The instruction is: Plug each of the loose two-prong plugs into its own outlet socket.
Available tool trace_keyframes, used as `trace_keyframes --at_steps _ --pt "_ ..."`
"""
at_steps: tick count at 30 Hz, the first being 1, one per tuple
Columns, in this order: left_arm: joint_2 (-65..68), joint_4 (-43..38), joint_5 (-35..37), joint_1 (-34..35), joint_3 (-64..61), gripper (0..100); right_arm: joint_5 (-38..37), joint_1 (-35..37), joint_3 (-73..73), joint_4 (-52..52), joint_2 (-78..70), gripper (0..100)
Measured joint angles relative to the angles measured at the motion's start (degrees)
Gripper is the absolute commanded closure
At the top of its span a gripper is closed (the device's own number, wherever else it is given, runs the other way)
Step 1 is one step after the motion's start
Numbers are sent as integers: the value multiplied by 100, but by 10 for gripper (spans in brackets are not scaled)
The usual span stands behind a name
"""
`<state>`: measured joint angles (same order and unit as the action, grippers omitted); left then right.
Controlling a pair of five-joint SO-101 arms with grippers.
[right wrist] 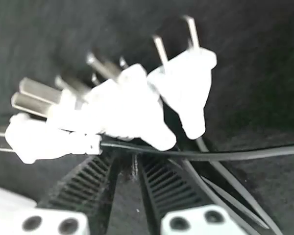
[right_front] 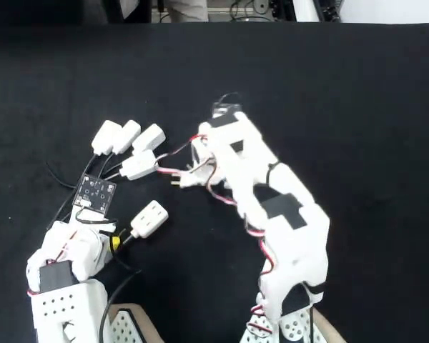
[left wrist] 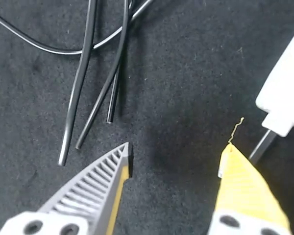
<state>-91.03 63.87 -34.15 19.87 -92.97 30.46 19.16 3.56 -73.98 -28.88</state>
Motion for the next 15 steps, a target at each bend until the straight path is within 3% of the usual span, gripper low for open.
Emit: trace_keyframes --at_steps 7,10,15 --pt "0 0 0 0 0 712 -149 -308 -888 -9 -404 984" --pt "0 0 0 -9 0 712 -897 -668 -1327 9 -431 983" --pt "-9 -114 0 -9 -70 712 -2848 -1046 -1960 -334 -440 985"
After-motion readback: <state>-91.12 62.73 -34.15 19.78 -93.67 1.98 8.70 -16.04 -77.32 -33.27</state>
